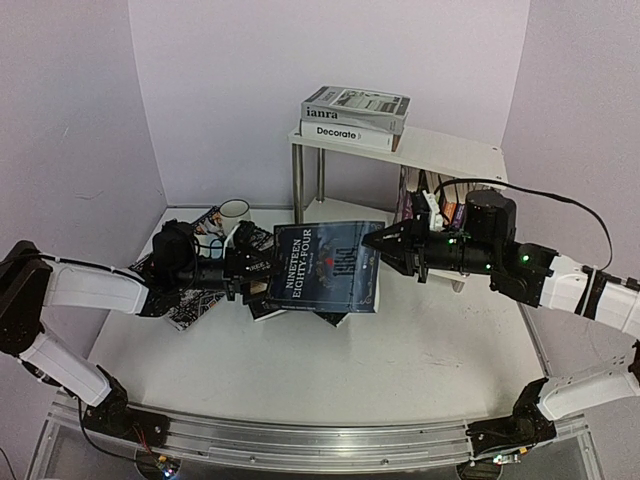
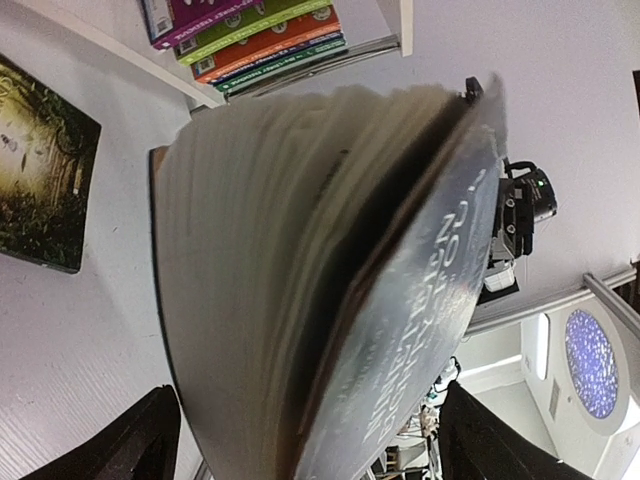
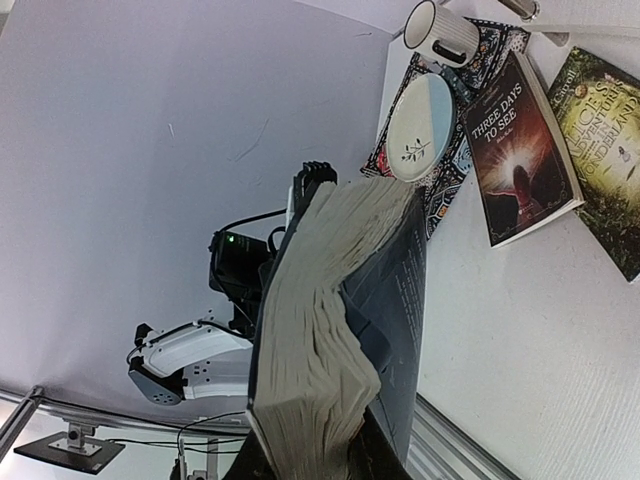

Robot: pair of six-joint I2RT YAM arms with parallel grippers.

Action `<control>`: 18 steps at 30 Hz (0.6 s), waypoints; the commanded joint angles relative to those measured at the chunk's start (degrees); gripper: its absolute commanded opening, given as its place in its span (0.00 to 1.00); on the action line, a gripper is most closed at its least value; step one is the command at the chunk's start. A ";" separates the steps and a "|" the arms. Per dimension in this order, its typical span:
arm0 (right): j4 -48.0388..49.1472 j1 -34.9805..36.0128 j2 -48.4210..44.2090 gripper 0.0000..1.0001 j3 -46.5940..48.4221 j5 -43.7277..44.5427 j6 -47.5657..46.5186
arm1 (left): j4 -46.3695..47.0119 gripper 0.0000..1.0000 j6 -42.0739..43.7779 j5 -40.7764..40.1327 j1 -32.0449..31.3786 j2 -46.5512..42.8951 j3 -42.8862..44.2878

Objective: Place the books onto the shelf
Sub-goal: Pass from the right arm to the left

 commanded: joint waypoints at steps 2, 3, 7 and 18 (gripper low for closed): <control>10.80 0.29 -1.78 0.04 3.09 -1.62 1.20 | 3.92 0.74 -0.90 3.00 -0.54 -1.05 4.23; 10.82 0.29 -1.76 0.04 2.86 -1.51 1.12 | 4.02 0.67 -1.22 3.12 -0.51 -1.47 4.33; 10.62 0.29 -2.20 0.06 1.98 -0.57 0.37 | 4.06 0.44 -1.50 3.21 -0.49 -3.21 3.78; -2.00 0.29 -4.06 0.18 2.34 4.29 -8.71 | 4.02 0.00 -1.92 2.39 -0.50 -7.12 1.69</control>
